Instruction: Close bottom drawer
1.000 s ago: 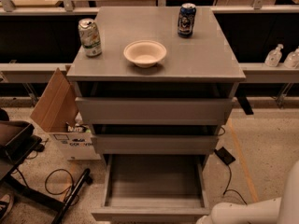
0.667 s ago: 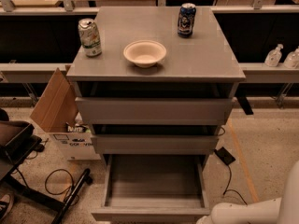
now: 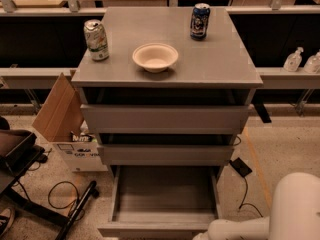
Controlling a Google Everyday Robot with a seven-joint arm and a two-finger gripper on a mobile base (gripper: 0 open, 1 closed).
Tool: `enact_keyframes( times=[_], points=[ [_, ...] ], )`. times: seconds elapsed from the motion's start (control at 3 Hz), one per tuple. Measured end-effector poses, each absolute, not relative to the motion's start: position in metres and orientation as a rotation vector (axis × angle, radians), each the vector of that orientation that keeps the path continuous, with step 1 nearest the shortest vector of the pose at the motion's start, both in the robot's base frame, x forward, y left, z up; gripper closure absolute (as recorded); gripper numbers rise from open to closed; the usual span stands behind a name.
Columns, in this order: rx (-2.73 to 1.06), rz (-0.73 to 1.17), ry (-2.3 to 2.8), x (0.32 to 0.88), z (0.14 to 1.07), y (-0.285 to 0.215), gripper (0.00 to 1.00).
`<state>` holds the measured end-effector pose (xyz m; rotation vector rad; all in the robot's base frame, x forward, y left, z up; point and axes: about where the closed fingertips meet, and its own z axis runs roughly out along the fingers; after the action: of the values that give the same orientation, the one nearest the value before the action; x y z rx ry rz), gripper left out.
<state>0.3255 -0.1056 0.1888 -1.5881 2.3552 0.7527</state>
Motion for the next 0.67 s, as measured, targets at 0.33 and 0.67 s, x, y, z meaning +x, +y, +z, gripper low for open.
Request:
enact_keyframes(
  times=[0.33,0.67],
  points=[
    [-1.603,0.831,2.271,0.338,0.144,-0.083,1.0],
    [-1.598,0.826,2.203,0.384,0.118,-0.075,1.0]
  ],
)
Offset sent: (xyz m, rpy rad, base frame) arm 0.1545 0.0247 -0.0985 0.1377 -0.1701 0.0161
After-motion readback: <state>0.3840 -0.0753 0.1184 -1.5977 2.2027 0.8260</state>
